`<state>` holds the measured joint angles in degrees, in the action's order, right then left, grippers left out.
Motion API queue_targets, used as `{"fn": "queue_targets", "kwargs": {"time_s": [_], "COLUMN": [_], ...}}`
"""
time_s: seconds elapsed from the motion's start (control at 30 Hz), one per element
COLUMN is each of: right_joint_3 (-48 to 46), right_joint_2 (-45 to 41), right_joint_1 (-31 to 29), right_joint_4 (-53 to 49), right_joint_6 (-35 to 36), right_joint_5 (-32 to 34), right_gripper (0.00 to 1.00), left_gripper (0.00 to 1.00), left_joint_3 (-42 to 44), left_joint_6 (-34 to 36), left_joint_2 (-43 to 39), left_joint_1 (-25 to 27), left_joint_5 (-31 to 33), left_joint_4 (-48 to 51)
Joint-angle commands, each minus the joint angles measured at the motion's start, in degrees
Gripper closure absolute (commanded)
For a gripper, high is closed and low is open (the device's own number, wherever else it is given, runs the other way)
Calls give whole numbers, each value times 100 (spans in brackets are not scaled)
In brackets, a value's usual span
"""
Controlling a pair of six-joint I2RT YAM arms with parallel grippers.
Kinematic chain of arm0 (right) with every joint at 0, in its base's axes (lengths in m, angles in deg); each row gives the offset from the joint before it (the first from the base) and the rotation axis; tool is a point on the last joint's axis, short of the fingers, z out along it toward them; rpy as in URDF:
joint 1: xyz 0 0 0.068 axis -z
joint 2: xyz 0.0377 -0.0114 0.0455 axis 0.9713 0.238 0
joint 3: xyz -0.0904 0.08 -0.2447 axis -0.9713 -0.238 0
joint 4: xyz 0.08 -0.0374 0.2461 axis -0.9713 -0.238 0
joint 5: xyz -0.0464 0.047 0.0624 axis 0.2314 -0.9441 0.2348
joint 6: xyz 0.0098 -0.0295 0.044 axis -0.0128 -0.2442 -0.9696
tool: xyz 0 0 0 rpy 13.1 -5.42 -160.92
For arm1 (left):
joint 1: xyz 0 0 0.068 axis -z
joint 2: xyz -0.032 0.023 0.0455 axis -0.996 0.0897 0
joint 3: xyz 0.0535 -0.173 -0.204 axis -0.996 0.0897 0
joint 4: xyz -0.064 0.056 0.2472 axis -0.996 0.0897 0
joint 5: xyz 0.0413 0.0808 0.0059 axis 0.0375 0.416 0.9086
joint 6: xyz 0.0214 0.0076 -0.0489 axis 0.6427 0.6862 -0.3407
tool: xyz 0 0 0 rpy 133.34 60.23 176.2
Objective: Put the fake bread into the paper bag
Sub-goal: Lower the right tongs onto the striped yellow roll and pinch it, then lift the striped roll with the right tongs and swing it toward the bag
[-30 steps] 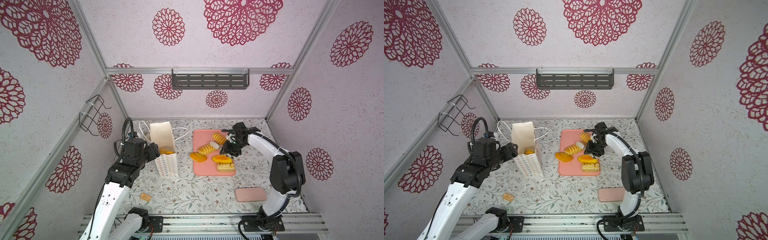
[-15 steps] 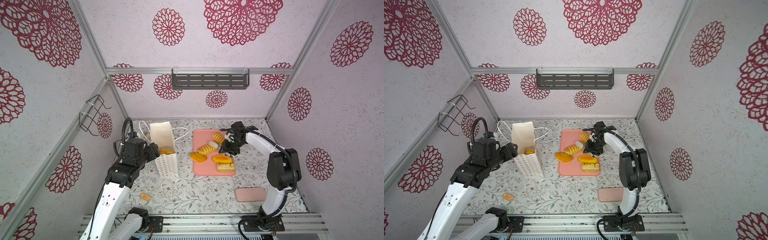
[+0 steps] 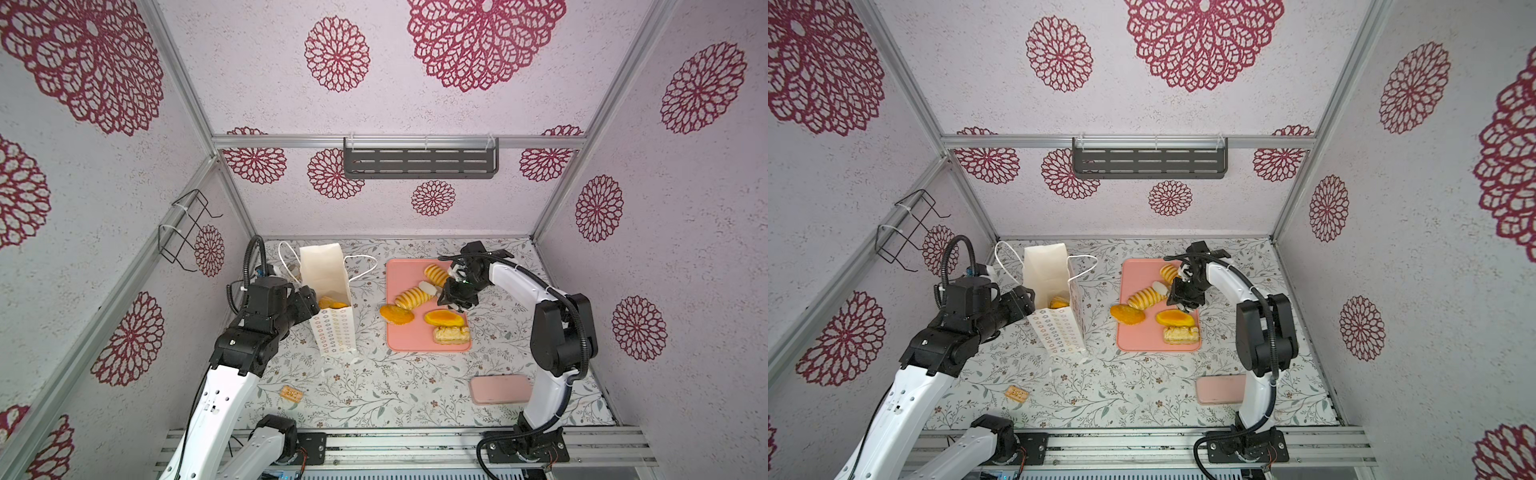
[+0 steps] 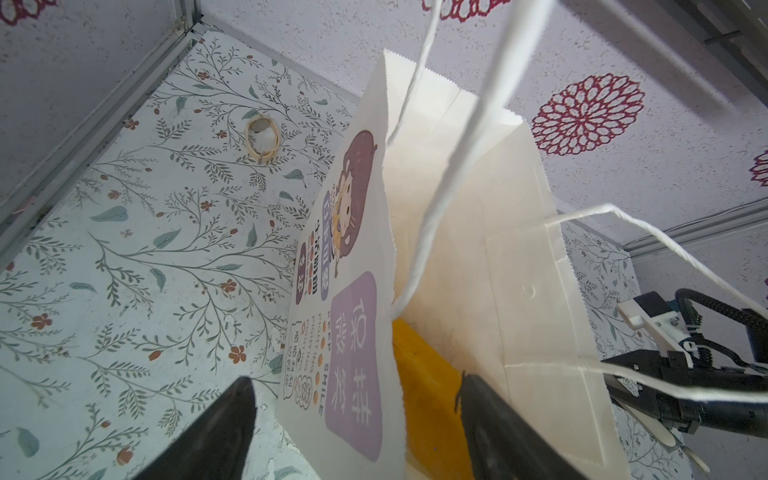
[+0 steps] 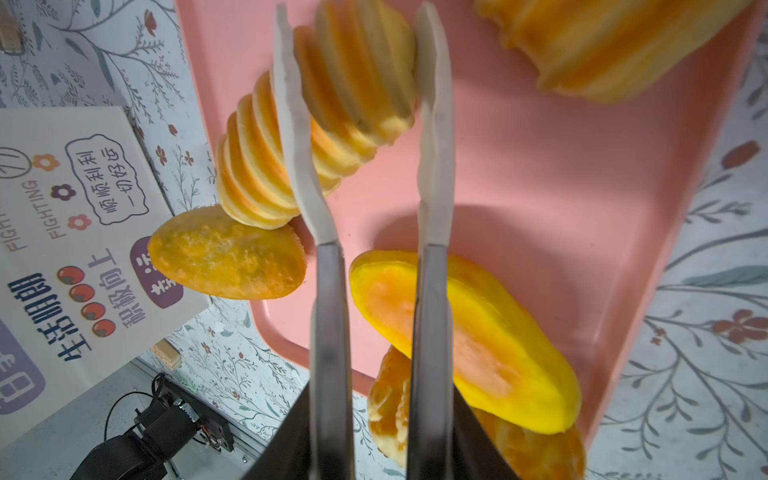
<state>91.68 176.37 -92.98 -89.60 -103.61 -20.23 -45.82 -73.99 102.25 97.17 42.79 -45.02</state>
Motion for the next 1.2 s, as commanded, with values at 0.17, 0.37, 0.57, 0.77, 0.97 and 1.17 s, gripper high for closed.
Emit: {"fn": "queue_targets", "kwargs": {"time_s": [0.17, 0.37, 0.57, 0.77, 0.97, 1.17], "right_joint_3": [190, 216, 234, 215, 438, 1340], "right_joint_2": [-246, -553, -892, -1253, -1715, -2097], "right_joint_1": [23, 32, 42, 41, 32, -146], "right_joint_4": [-27, -57, -70, -85, -178, -316], "right_joint_6": [103, 93, 88, 85, 70, 57], "right_joint_5": [136, 513, 770, 963, 1372, 1784], "right_gripper": [69, 76, 81, 87, 89, 91], "left_gripper": [19, 19, 19, 19, 22, 28], "left_joint_3": [-46, -89, -122, -184, -263, -319], "left_joint_6": [54, 53, 41, 30, 21, 9], "left_joint_2": [-57, -40, -7, 4, 56, 183], "left_joint_1": [-34, -30, -35, -36, -36, -36], "left_joint_5": [83, 84, 96, 99, 117, 117], "left_joint_4": [27, 41, 69, 99, 150, 187]}}
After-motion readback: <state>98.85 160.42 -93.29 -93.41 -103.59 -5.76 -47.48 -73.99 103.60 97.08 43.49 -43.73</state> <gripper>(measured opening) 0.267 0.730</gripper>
